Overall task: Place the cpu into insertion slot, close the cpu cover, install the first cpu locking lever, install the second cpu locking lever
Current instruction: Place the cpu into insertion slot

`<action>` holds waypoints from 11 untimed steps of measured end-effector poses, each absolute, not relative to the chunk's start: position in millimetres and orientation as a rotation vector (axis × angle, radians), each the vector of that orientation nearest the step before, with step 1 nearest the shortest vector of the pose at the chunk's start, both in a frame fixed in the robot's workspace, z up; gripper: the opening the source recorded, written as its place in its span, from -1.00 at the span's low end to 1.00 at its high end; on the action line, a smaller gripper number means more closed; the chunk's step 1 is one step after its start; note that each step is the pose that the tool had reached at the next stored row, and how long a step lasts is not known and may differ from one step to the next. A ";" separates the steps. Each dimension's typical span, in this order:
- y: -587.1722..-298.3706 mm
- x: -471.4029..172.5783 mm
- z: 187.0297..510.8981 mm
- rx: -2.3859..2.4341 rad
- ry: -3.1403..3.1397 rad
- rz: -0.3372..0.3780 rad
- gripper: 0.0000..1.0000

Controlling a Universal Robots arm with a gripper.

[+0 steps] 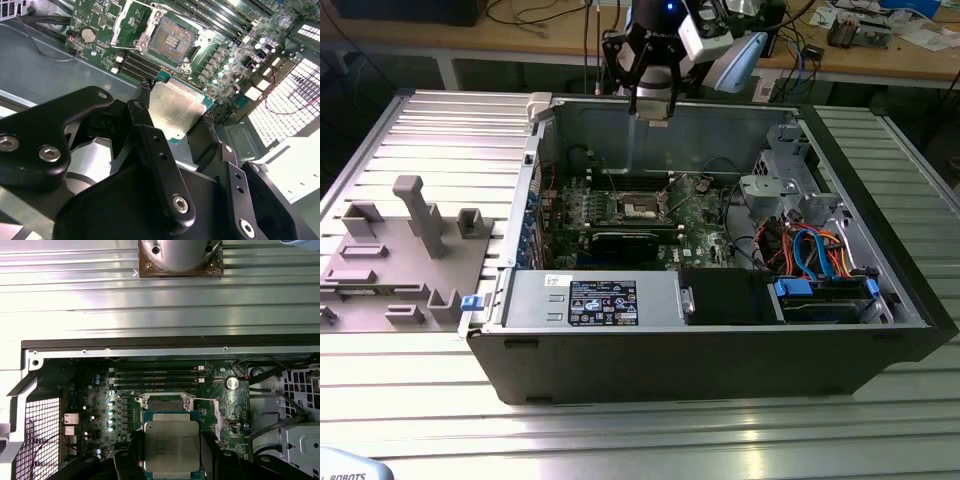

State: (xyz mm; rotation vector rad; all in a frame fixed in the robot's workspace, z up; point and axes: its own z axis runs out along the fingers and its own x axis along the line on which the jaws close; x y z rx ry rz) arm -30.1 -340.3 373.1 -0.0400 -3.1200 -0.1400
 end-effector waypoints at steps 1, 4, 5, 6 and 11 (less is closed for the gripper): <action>-340.3 -30.2 372.9 -0.040 -3.120 -0.140 0.09; -340.3 -30.5 372.4 -0.040 -3.120 -0.140 0.09; -340.3 -30.7 372.2 -0.040 -3.120 -0.140 0.09; -340.3 -30.7 372.0 -0.040 -3.120 -0.140 0.09; -340.3 -31.6 370.7 -0.040 -3.120 -0.140 0.09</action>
